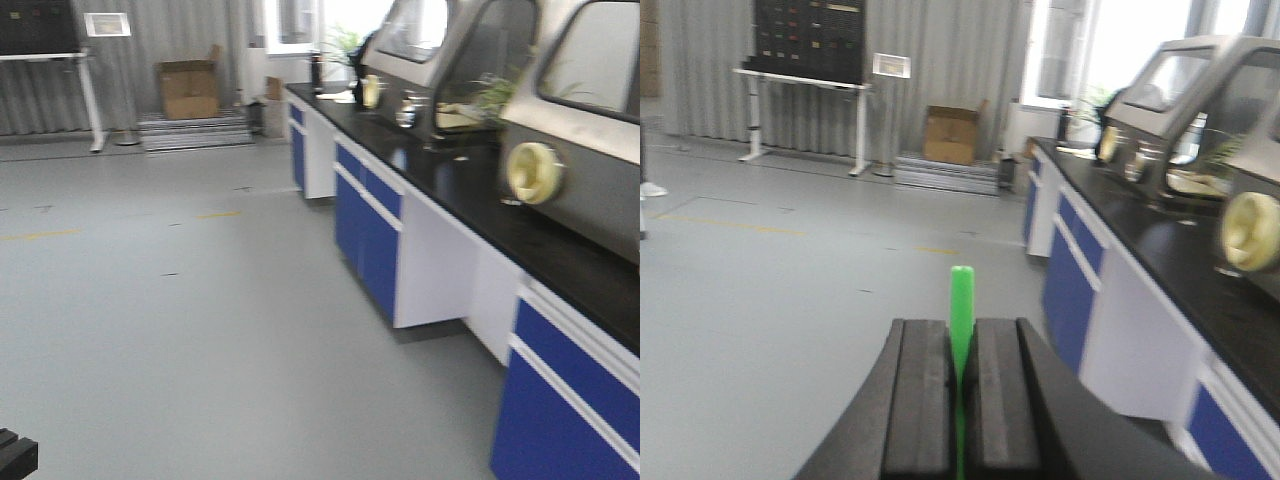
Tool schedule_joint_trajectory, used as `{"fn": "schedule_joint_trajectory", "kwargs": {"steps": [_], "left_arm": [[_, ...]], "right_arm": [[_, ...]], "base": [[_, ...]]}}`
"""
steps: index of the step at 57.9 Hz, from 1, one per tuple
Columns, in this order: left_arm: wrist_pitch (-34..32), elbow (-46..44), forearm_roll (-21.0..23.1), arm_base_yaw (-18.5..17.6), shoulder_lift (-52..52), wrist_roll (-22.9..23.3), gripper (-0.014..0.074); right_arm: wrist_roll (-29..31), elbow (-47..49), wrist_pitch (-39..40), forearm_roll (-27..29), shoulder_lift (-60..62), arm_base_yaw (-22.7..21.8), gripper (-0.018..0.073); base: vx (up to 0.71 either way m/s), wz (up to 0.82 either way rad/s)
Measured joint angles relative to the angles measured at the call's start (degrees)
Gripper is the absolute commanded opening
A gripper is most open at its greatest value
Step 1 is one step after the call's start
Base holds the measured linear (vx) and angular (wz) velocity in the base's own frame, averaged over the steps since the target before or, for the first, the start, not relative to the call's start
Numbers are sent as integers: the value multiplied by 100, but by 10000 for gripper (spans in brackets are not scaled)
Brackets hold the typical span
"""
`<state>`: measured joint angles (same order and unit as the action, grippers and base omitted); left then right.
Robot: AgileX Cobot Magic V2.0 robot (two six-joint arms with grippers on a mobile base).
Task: Sort red and green spoons into left cabinet
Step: 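Drive the base to the white cabinet holding both spoons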
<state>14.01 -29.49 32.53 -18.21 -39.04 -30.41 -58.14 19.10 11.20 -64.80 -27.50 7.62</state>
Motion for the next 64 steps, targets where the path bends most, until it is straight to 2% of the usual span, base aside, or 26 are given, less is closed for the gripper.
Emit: {"fn": "schedule_joint_trajectory", "kwargs": {"steps": [30,64], "left_arm": [[66,0,0,0,2,0,0],[92,0,0,0,2,0,0]], "right_arm": [[0,0,0,0,0,0,-4],[0,0,-5,0,0,0,-4]], "base": [[24,53],[40,7]]}}
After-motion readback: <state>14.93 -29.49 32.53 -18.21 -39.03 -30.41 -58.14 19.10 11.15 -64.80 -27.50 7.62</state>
